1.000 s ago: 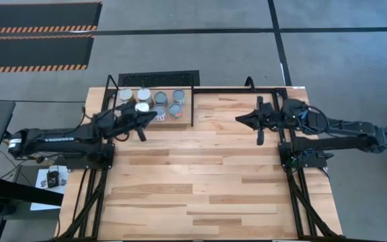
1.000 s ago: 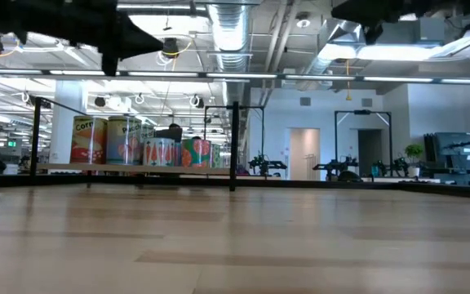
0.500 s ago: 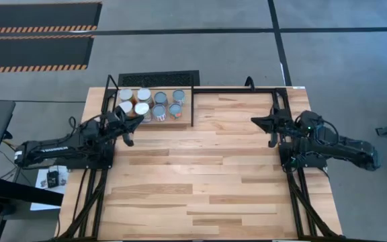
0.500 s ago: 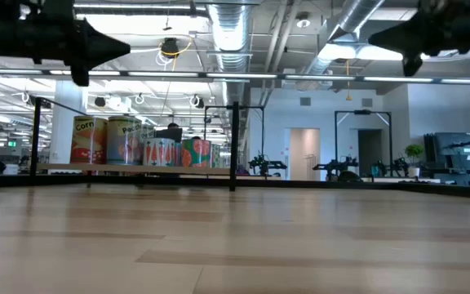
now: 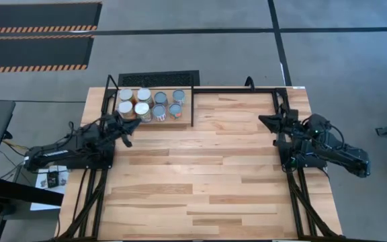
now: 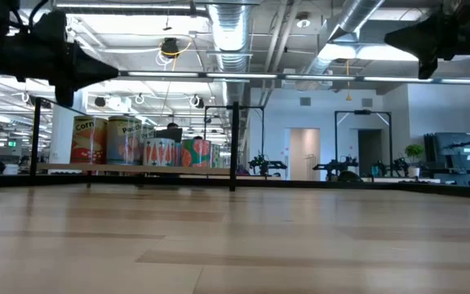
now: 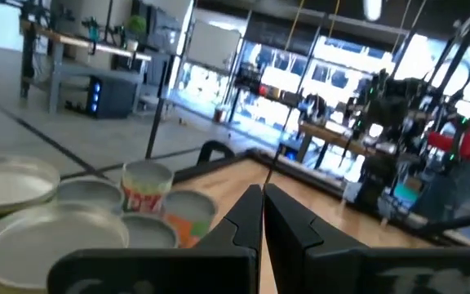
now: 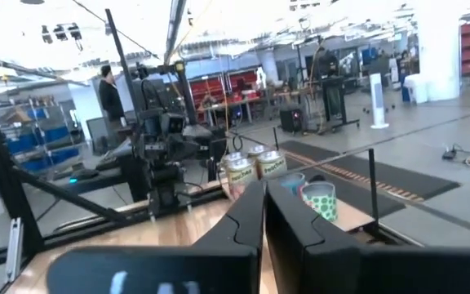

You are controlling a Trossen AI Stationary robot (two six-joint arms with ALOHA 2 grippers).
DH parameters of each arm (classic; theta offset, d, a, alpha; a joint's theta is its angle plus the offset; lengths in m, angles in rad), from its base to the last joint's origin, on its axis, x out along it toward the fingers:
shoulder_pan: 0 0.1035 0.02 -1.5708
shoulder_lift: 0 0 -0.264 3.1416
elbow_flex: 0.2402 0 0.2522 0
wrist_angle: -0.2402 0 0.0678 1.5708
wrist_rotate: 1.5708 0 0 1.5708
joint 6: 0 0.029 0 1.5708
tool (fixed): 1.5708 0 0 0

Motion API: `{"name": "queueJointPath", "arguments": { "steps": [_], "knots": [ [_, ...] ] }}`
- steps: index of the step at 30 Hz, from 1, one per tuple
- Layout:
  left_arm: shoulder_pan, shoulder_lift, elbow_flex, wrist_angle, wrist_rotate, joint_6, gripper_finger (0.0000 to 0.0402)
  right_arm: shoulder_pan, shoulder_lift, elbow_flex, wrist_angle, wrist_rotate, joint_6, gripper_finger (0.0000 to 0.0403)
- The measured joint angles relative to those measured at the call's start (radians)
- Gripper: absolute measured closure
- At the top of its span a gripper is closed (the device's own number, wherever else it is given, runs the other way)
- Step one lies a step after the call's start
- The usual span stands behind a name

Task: Pick and place cans onto a shelf
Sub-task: Return to Home Position

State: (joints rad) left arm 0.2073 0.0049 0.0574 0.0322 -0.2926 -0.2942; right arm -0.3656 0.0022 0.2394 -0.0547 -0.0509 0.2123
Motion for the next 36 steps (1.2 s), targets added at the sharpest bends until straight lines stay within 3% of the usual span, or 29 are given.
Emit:
{"name": "queueJointPath", "arguments": {
  "steps": [9,15,20,25,31,36],
  "knots": [
    [0.000,0.008,0.001,-0.125,0.056,-0.120,0.0401,0.000,0.004,0.000,-0.174,0.000,-0.001,0.0365],
    [0.000,0.008,0.000,-0.101,0.070,0.074,0.0401,-0.005,0.000,-0.001,-0.210,0.003,-0.078,0.0365],
    [0.000,0.002,-0.044,0.010,0.075,0.117,0.0401,-0.017,0.000,-0.075,-0.141,0.024,-0.068,0.0365],
    [-0.001,-0.002,-0.047,0.029,0.120,0.135,0.0401,-0.016,-0.001,-0.227,0.136,0.022,-0.021,0.0365],
    [-0.002,-0.002,-0.047,0.047,0.275,0.134,0.0401,-0.012,0.003,-0.231,0.140,0.034,-0.072,0.0365],
    [-0.002,0.000,-0.048,0.024,0.252,0.162,0.0401,0.013,0.000,-0.231,0.115,0.034,-0.082,0.0365]
  ]
}}
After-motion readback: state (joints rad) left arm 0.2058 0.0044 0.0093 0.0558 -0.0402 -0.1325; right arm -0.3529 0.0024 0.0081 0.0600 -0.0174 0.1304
